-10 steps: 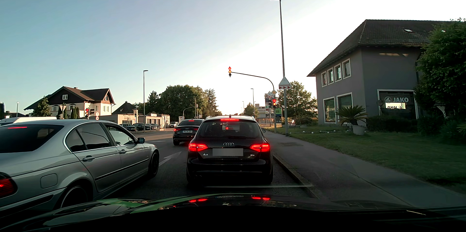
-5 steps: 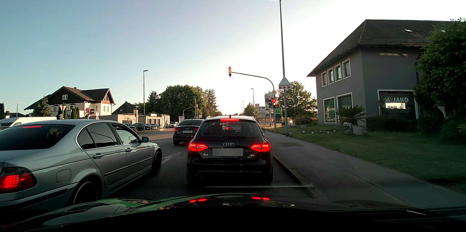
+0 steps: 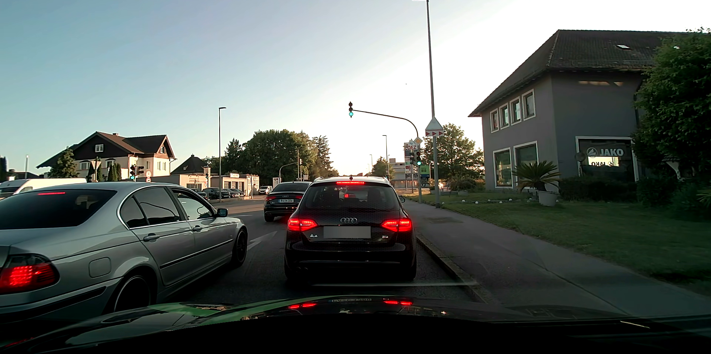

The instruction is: Follow the waypoints while adhering to traffic rules and regulations

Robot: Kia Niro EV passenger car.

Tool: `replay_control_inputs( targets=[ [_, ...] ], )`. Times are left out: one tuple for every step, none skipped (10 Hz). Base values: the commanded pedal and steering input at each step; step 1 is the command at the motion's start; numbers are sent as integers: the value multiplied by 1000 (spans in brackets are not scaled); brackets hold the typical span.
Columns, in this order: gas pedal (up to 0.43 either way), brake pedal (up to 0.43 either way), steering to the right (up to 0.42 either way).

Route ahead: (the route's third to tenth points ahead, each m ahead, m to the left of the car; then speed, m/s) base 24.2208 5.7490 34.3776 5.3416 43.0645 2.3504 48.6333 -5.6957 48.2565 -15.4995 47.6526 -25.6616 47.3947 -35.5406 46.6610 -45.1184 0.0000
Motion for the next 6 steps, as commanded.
replay_control_inputs(
  targets=[
    [0,256,3],
    [0,256,3],
    [0,256,3],
    [0,256,3],
    [0,262,3],
    [0,256,3]
  ],
)
